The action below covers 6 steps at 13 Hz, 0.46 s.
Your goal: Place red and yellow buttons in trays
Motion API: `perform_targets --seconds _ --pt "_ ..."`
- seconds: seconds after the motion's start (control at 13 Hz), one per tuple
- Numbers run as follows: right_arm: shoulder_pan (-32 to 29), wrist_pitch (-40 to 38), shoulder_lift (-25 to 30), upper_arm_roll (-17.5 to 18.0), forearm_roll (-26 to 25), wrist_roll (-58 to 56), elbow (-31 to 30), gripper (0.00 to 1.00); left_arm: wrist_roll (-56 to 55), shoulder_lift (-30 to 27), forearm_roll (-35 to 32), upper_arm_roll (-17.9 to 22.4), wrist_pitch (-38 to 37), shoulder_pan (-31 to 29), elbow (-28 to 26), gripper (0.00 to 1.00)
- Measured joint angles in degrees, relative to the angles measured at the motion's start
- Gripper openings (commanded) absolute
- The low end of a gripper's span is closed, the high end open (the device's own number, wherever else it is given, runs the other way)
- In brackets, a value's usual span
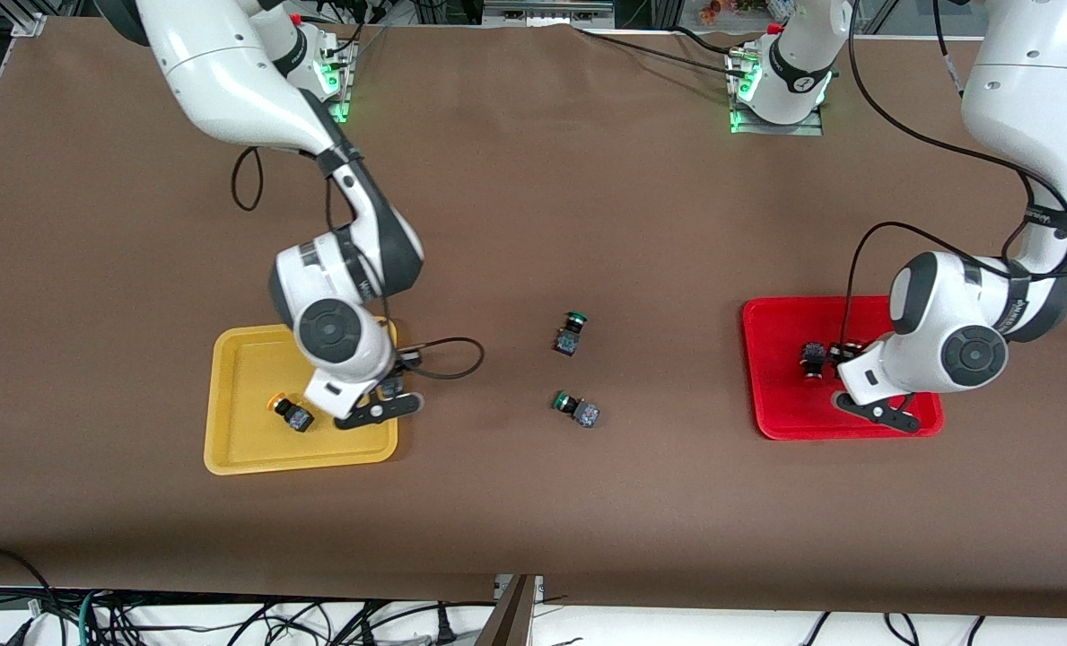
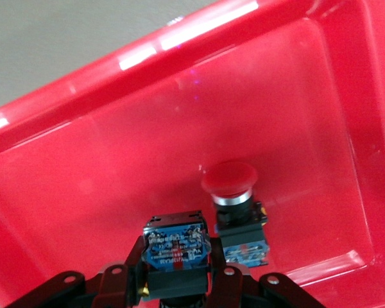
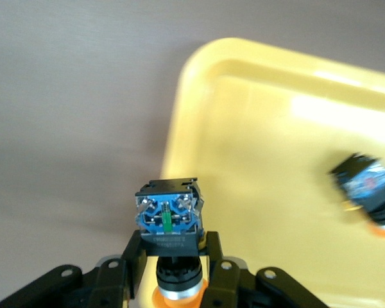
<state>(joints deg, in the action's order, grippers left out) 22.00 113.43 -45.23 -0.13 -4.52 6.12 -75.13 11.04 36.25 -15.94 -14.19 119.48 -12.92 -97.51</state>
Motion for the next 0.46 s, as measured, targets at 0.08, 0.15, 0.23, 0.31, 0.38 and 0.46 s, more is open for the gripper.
perform_targets --seconds 0.08,0.15,0.23,0.31,0.38,0.46 --pt "-1.49 0.12 -0.28 -0.28 0.03 -1.72 -0.37 0.59 0.0 -0.01 0.0 0.0 0.32 -0.14 -0.13 1.0" --pt "-2.73 0.61 -0.55 -0.28 0.2 -2.47 -0.98 0.79 0.0 -0.09 0.0 -0.01 0.62 -0.3 -0.05 1.0" --pt "-3.51 1.41 -0.86 -0.28 0.42 -2.72 -1.57 0.99 0.0 -0.38 0.0 -0.03 0.78 -0.33 0.22 1.0" --pt "-3.99 2.21 -1.09 -0.27 0.48 -2.72 -2.0 1.0 0.0 -1.0 0.0 -0.14 0.9 -0.33 0.69 1.0" --pt "-4.48 2.58 -1.19 -0.27 0.5 -2.72 -2.23 1.0 0.0 -1.92 0.0 -0.38 0.77 -0.34 1.51 1.0" --pt "-5.09 2.62 -1.18 -0.27 0.7 -2.72 -2.25 1.0 0.0 -3.15 0.0 -1.08 -0.2 -0.37 2.64 1.0"
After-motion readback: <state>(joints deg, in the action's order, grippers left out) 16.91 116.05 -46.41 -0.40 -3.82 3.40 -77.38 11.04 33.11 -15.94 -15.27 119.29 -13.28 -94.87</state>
